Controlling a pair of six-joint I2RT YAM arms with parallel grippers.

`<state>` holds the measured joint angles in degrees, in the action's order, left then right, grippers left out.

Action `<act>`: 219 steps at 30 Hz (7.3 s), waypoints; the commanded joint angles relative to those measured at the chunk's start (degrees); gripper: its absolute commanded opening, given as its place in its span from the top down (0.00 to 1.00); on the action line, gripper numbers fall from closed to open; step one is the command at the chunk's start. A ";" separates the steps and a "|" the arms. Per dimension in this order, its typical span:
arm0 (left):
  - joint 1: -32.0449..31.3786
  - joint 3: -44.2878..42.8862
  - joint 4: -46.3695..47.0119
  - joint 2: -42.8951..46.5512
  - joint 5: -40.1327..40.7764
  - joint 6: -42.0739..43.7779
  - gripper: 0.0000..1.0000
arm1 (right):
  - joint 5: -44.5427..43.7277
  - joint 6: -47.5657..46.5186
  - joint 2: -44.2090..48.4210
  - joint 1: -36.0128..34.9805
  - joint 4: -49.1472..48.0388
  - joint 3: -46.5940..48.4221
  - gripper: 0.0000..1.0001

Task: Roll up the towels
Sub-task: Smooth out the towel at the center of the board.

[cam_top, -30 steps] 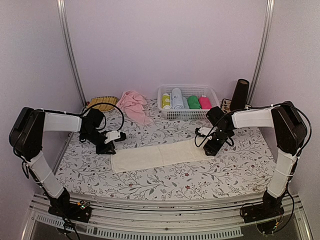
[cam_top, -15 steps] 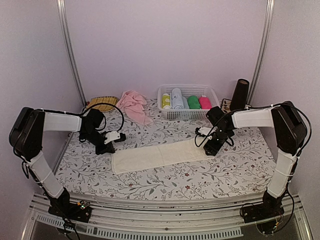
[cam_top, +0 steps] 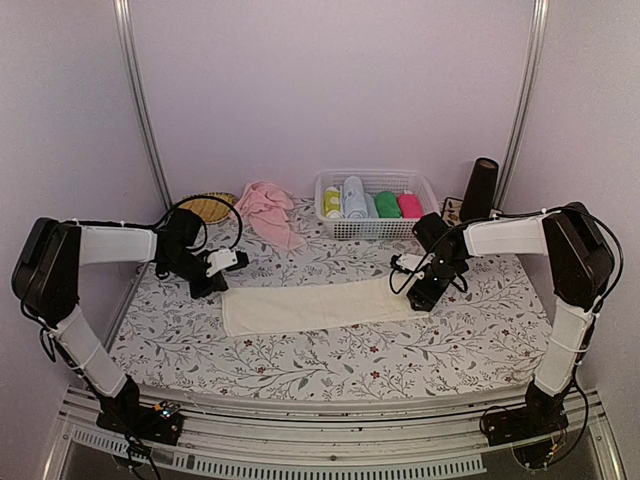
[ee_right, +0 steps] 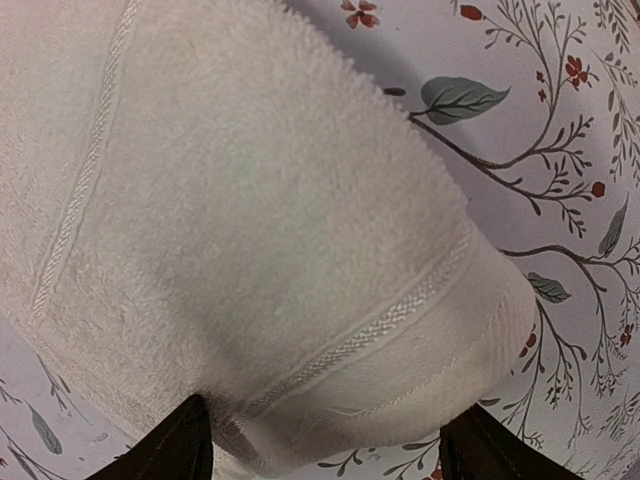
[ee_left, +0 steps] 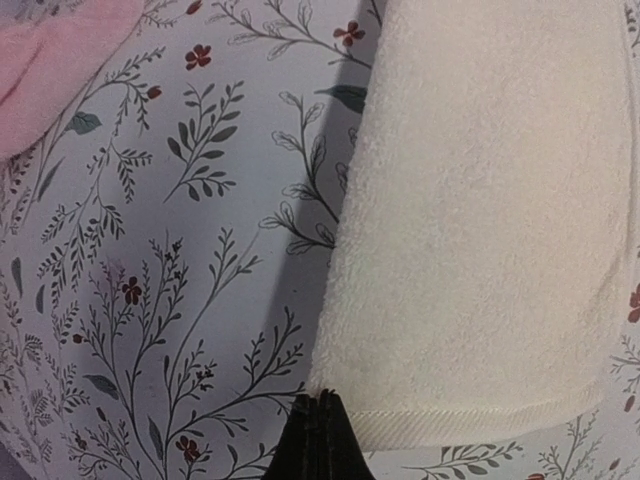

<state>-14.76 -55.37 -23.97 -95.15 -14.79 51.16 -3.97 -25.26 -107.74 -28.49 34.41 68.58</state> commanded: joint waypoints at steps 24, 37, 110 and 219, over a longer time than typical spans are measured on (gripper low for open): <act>1.73 -2.30 -2.00 0.49 -5.11 -10.86 0.52 | -1.83 0.25 0.33 -0.55 0.36 -0.50 0.21; 5.13 -4.42 -8.41 -3.99 -10.30 -16.02 0.71 | -2.08 0.38 0.17 -1.04 0.23 -0.90 0.21; 1.93 -0.96 3.42 1.98 1.58 -25.56 0.28 | 2.07 0.49 7.41 -1.60 -1.54 3.98 0.16; 3.87 -1.41 -12.42 -6.86 -14.60 -33.34 0.73 | 28.83 39.68 18.52 10.29 -30.21 -28.15 0.23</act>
<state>-10.50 -56.31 -36.91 -101.27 -30.72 18.17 25.36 14.39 -88.38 -17.43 4.86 39.31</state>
